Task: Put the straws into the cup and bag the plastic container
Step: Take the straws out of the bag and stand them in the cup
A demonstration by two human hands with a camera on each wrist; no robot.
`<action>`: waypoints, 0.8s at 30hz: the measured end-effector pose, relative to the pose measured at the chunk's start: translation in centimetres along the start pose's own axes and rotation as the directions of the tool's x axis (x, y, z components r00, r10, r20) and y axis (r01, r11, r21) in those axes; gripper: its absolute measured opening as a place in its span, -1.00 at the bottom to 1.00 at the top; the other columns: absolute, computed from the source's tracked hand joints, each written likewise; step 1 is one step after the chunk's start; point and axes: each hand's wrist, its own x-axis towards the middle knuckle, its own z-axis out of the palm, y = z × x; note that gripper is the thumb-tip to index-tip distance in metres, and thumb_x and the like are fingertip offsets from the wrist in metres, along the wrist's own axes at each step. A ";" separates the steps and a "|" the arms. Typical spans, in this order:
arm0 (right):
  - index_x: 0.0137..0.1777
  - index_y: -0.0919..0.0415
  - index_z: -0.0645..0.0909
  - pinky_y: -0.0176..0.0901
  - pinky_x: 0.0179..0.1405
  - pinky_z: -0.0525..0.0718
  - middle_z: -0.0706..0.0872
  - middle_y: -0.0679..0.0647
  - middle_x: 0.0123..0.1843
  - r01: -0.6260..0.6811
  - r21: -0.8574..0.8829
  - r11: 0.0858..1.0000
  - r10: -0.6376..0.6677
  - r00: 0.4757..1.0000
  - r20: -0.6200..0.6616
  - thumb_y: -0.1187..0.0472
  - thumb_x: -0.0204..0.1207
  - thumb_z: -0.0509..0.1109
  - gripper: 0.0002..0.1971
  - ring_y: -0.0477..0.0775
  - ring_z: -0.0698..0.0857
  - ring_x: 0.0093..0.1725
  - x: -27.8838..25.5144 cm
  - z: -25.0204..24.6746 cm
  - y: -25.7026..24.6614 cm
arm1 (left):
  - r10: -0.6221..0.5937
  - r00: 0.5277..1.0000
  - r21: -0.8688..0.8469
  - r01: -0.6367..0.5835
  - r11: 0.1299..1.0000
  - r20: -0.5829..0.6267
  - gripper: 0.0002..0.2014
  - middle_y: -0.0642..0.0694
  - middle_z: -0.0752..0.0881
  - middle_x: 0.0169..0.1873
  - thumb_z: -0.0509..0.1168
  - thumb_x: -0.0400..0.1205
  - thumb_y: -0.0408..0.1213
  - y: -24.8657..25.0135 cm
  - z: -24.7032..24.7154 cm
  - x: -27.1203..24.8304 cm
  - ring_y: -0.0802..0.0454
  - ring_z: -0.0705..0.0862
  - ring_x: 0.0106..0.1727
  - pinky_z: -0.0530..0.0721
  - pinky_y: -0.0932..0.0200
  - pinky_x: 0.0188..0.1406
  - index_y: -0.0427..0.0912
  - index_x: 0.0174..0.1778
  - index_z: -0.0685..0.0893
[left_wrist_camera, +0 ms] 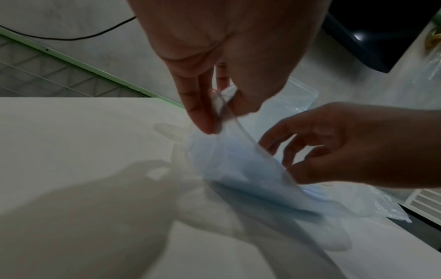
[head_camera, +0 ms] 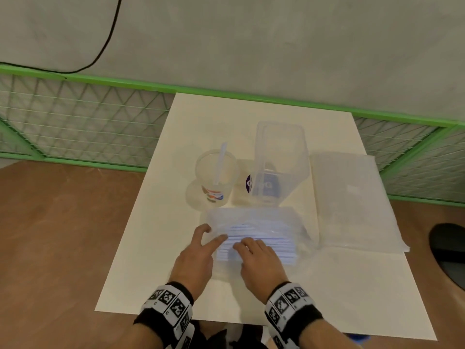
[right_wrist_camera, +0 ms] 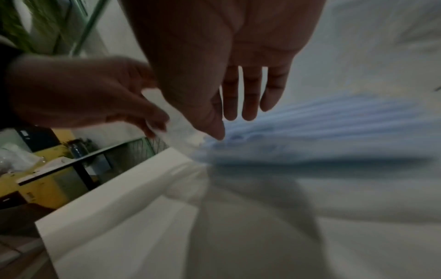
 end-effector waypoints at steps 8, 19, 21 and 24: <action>-0.08 0.04 0.73 -0.04 -0.27 0.68 0.72 -0.04 -0.12 -0.065 -0.142 0.988 0.085 0.987 0.139 0.26 -0.07 0.67 -0.52 0.10 0.71 -0.18 0.9 2.5 -1.1 | -0.069 0.997 0.050 0.068 0.996 0.037 -0.44 -0.04 0.32 0.53 0.20 0.57 -0.56 -0.2 -0.6 -0.3 -0.11 0.54 -0.32 0.57 0.11 -0.28 0.03 0.44 0.56; -0.14 0.10 0.73 0.00 -0.24 0.71 0.74 0.01 -0.11 -0.098 -0.178 0.979 0.120 0.986 0.115 0.37 -0.12 0.66 -0.53 0.14 0.72 -0.15 0.8 4.0 -1.3 | -0.129 0.980 0.184 0.101 0.978 0.148 -0.28 0.00 0.06 0.61 0.15 0.61 -0.49 0.0 0.2 -0.5 -0.06 0.59 -0.21 0.37 0.29 -0.28 0.01 0.66 0.08; -0.10 0.11 0.73 0.03 -0.18 0.71 0.74 0.03 -0.07 -0.109 -0.188 0.976 0.135 0.982 0.134 0.38 -0.04 0.63 -0.56 0.17 0.72 -0.10 0.8 4.1 -1.4 | -0.129 0.980 0.183 0.100 0.978 0.154 -0.28 0.00 0.05 0.61 0.15 0.61 -0.49 0.0 0.2 -0.5 -0.08 0.67 -0.12 0.38 0.30 -0.28 0.01 0.67 0.07; -0.10 0.10 0.73 0.05 -0.17 0.70 0.76 0.03 -0.12 -0.111 -0.200 0.973 0.143 0.978 0.152 0.36 -0.05 0.63 -0.56 0.17 0.73 -0.14 1.0 4.1 -1.5 | -0.125 0.979 0.175 0.096 0.980 0.159 -0.26 0.00 0.05 0.61 0.16 0.60 -0.50 0.0 0.2 -0.5 -0.09 0.69 -0.10 0.40 0.30 -0.28 0.01 0.67 0.06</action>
